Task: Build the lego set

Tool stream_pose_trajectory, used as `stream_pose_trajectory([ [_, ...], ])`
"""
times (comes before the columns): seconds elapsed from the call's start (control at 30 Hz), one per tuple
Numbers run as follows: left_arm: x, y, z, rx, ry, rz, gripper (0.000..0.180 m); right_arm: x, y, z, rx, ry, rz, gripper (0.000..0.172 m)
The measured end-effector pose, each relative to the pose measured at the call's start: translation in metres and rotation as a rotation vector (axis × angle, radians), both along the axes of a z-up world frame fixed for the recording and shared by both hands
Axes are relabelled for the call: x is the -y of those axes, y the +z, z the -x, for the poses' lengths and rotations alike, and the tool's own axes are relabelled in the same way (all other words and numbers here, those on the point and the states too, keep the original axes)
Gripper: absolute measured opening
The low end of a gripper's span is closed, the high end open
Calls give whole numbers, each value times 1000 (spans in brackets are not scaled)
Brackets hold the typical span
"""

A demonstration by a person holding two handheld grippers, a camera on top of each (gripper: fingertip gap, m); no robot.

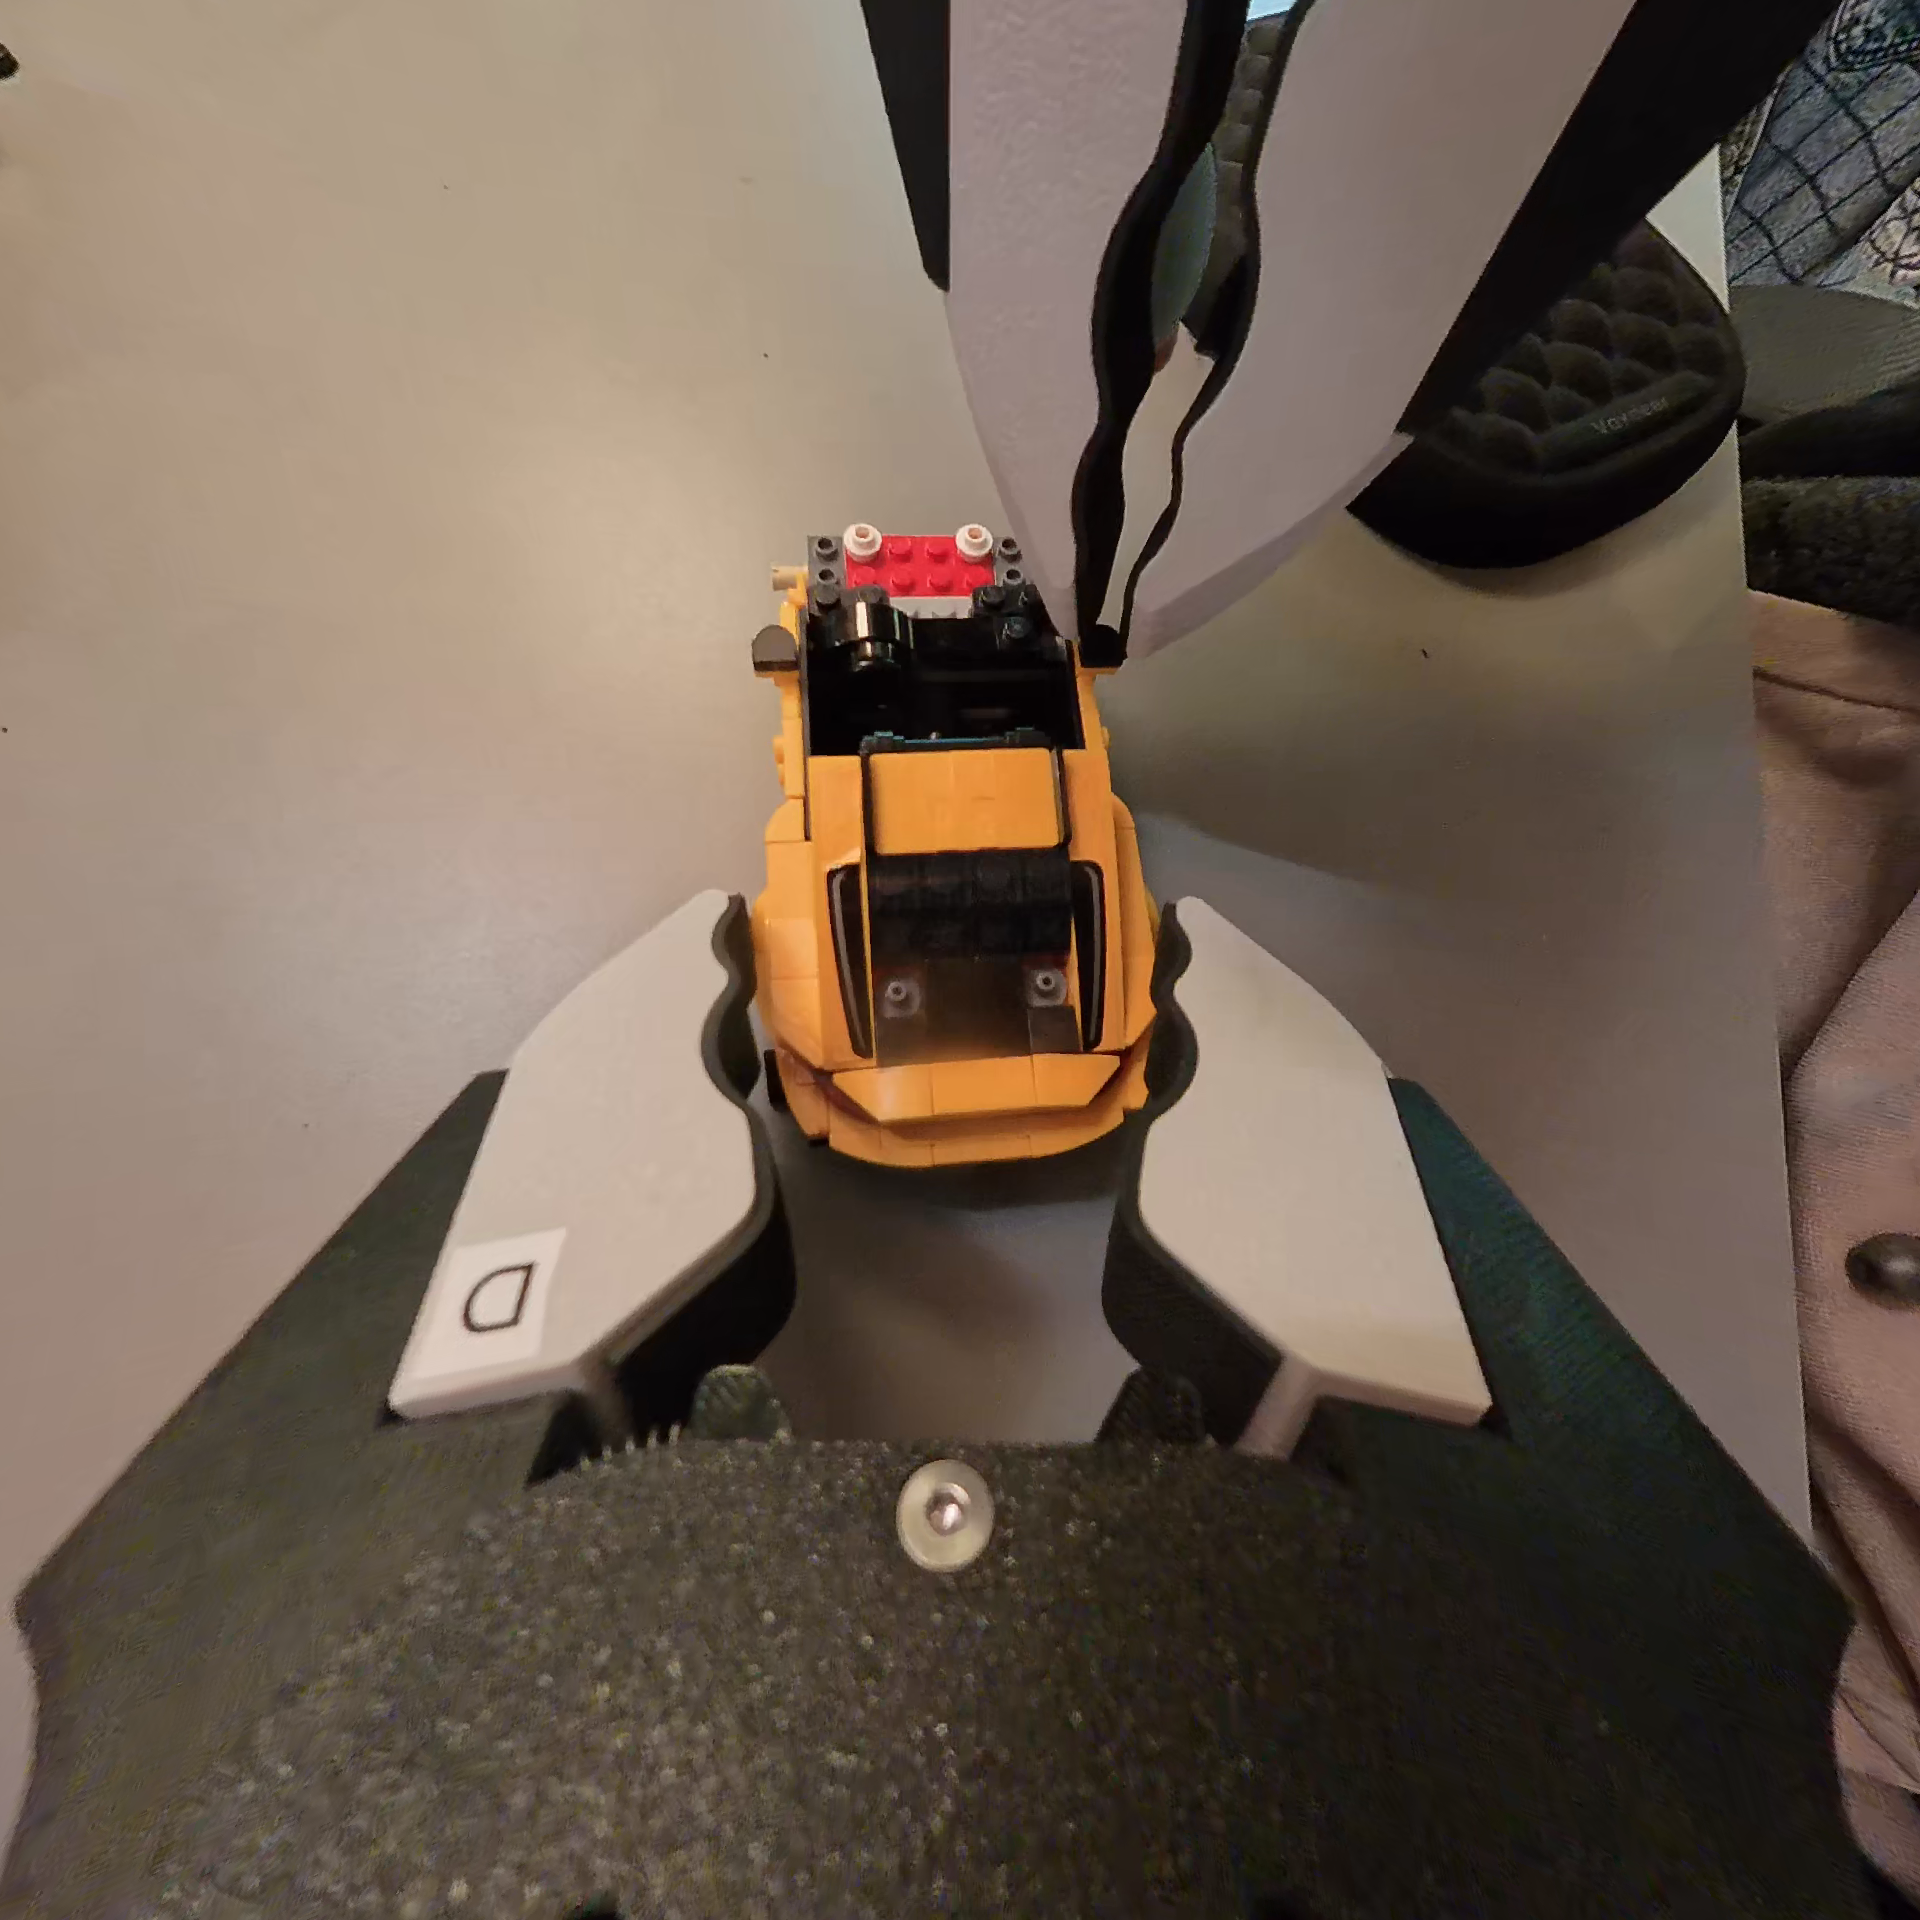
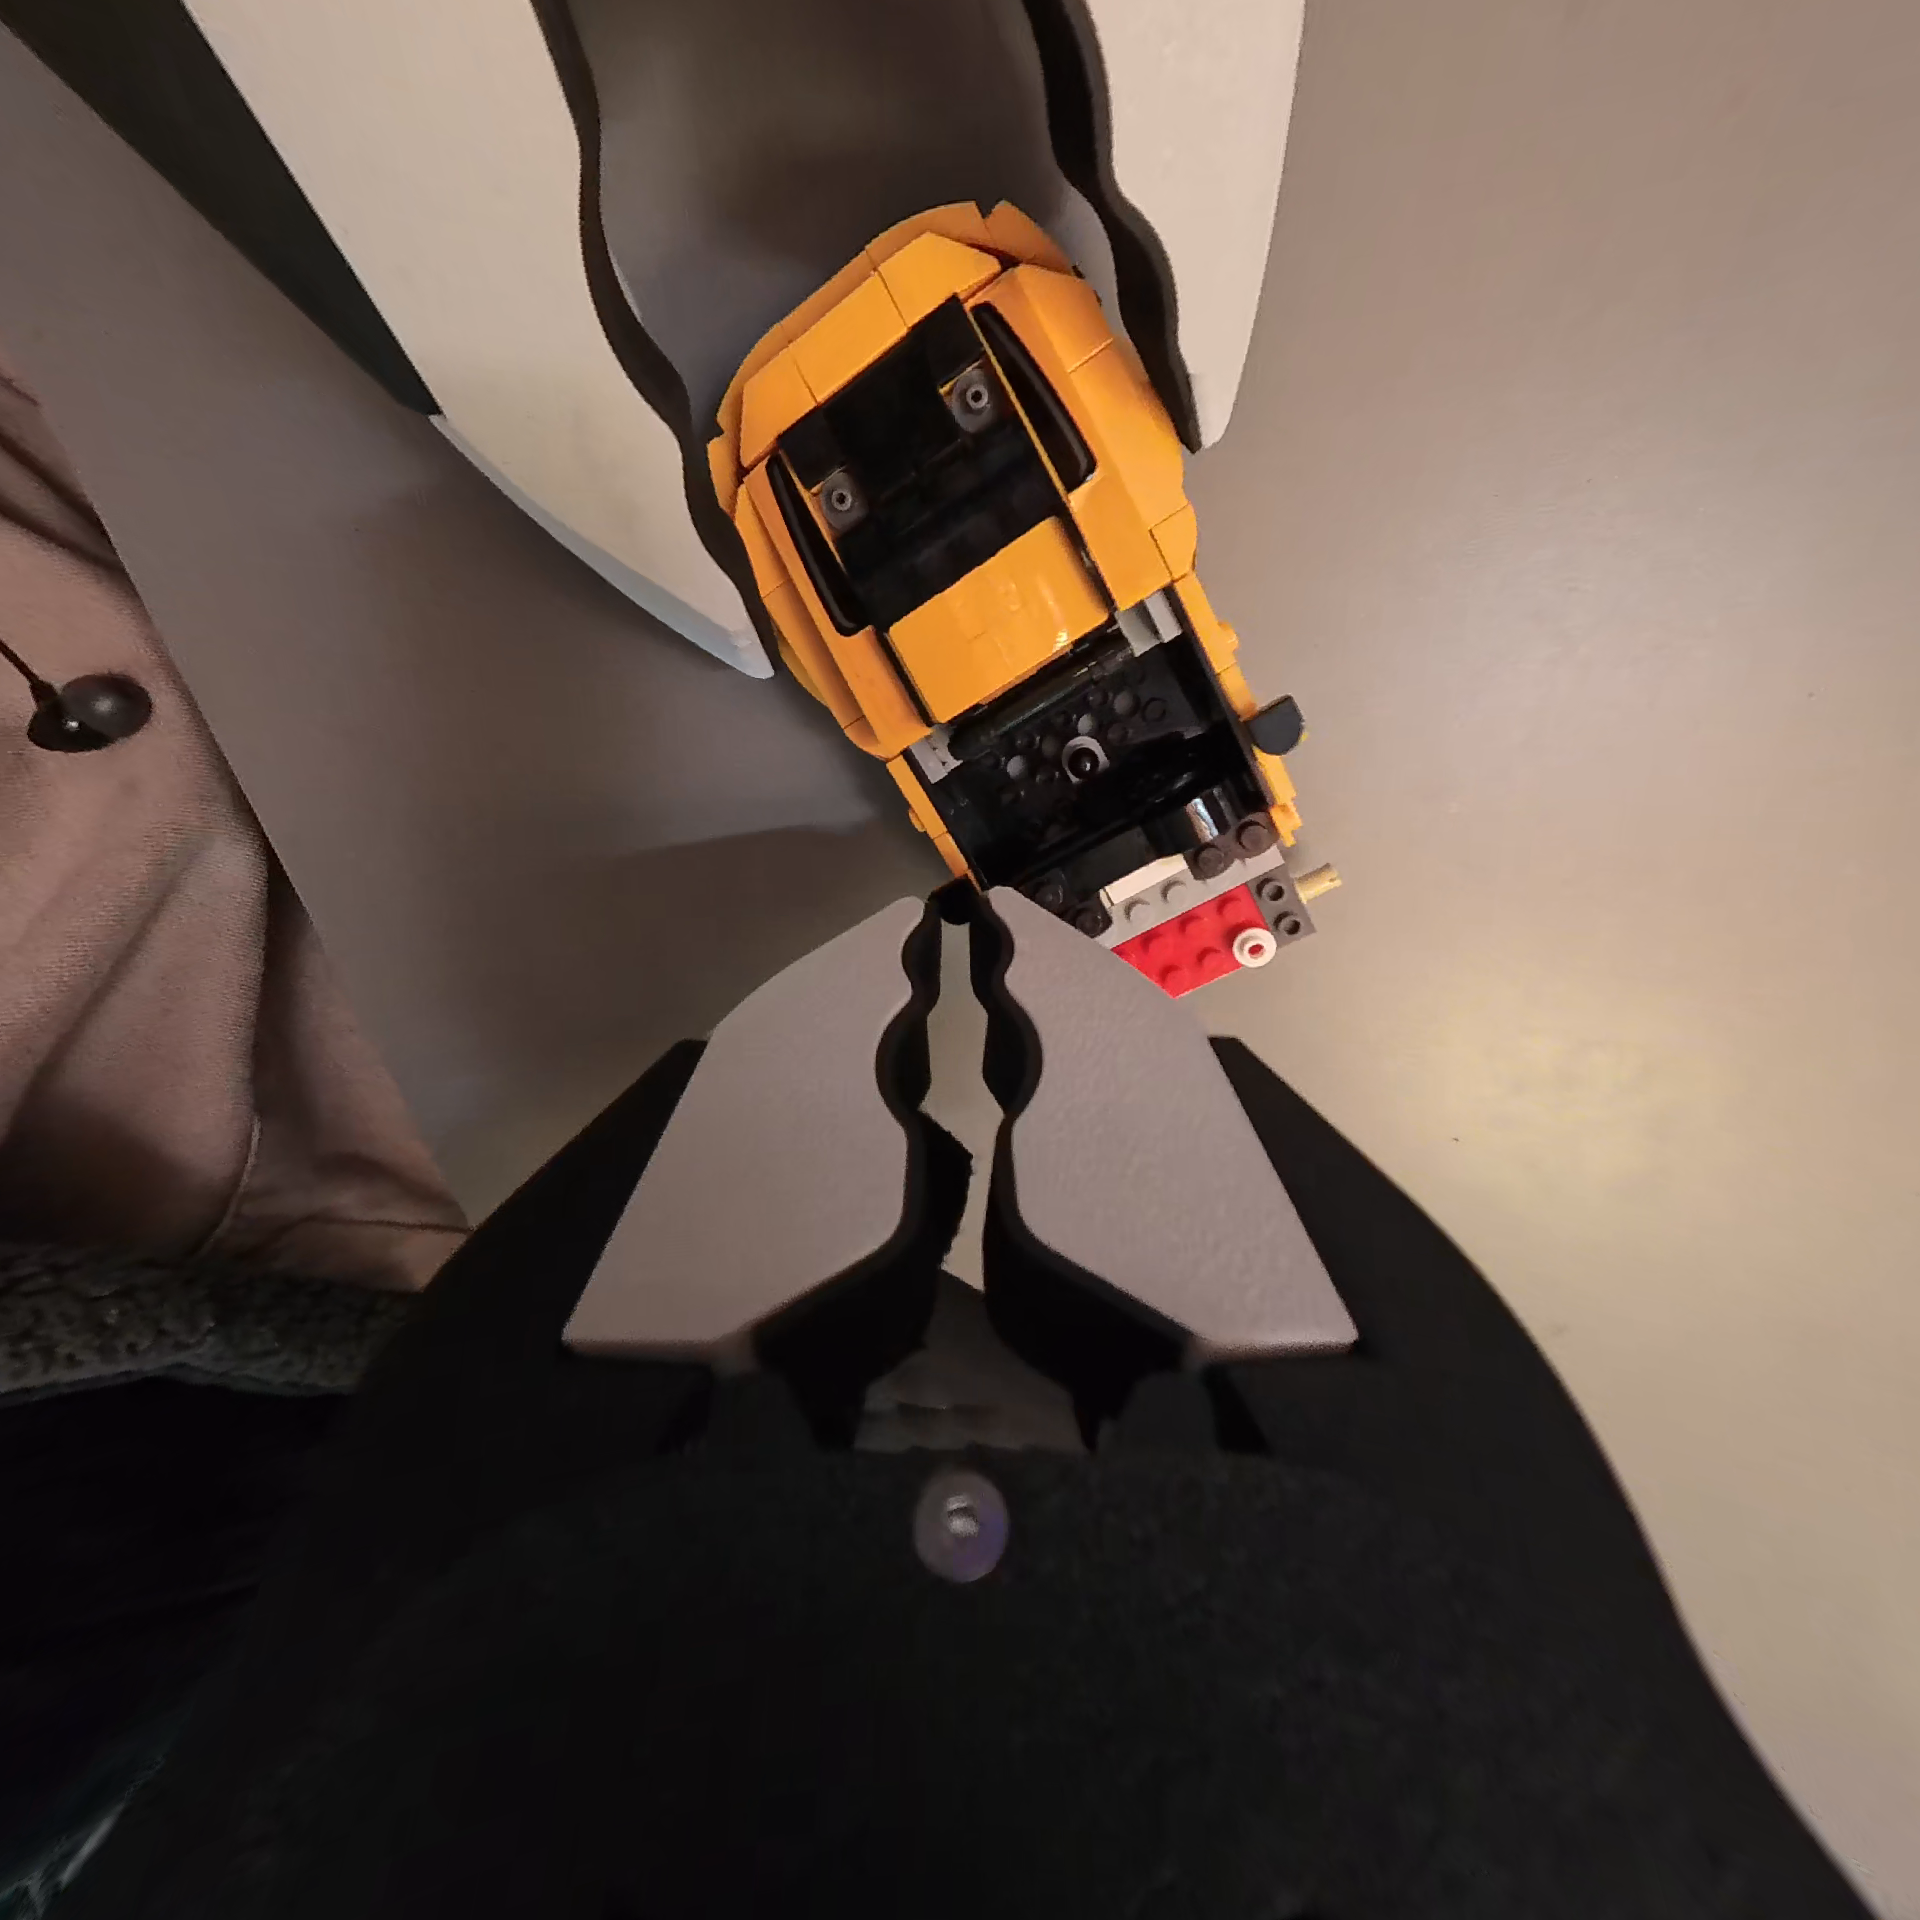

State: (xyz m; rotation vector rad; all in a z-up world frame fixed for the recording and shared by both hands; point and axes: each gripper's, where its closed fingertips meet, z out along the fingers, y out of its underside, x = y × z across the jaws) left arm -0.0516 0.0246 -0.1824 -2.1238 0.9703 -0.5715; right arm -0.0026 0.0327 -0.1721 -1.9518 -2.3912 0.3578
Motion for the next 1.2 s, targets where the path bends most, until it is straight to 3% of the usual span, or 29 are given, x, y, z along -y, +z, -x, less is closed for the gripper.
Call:
stream_pose_trajectory([
  [0.03, 0, 0, 0, 0, 1, 1, 73, 0, 0, 0, 4, -17, 4, 5],
  [0.23, 0, 0, 0, -2, 7, 4, 73, 0, 0, -1, 14, -93, 23, 5],
  [0.53, 1, 0, 0, 4, -10, 4, 73, 2, 1, 1, -76, 291, -106, 8],
  [0.77, 1, 0, 0, 4, -10, 3, 73, 2, 0, 3, -71, 430, -180, 7],
  [0.9, 1, 0, 0, 2, -10, 2, 73, 2, 0, 3, -54, 418, -172, 7],
  [1.2, 1, 0, 0, -3, -7, -2, 73, 1, -1, 3, -65, 181, -75, 7],
])
